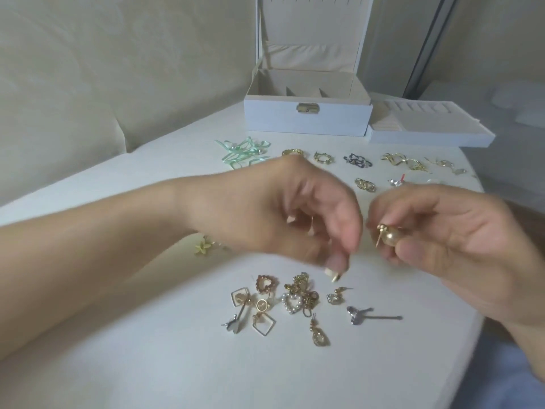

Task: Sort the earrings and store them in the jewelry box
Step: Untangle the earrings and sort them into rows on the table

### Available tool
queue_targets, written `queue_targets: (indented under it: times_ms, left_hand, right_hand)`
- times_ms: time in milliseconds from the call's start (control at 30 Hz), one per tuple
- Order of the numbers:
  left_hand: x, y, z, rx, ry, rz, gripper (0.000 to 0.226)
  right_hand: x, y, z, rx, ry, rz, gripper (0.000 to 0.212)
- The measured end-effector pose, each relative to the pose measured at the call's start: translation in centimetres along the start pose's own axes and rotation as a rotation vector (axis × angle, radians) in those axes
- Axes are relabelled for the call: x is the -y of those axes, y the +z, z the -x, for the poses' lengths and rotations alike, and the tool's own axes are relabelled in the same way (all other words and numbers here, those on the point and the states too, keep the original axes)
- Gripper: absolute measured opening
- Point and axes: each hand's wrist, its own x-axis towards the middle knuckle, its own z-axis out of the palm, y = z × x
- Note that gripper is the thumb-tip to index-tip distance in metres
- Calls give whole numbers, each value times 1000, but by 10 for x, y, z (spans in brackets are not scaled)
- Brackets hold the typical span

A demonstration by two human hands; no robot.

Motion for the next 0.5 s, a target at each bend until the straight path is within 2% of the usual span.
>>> queue_targets:
  times_ms: [67, 133, 300, 500]
  left_hand:
    - [9, 6, -6, -227, -76, 210, 11]
    - [14, 10, -9, -352, -162, 374, 12]
    - [11, 16, -11, -413, -283, 644, 16]
    - [8, 19, -9, -421, -298, 674, 18]
  right_hand:
    - [-1, 4, 0, -57, -50, 60, 18]
    - [-4, 10, 0, -116, -86, 213, 13]
    - [-10, 22, 1, -224, -211, 434, 11]
    - [-7, 28, 0, -307, -407, 751, 20]
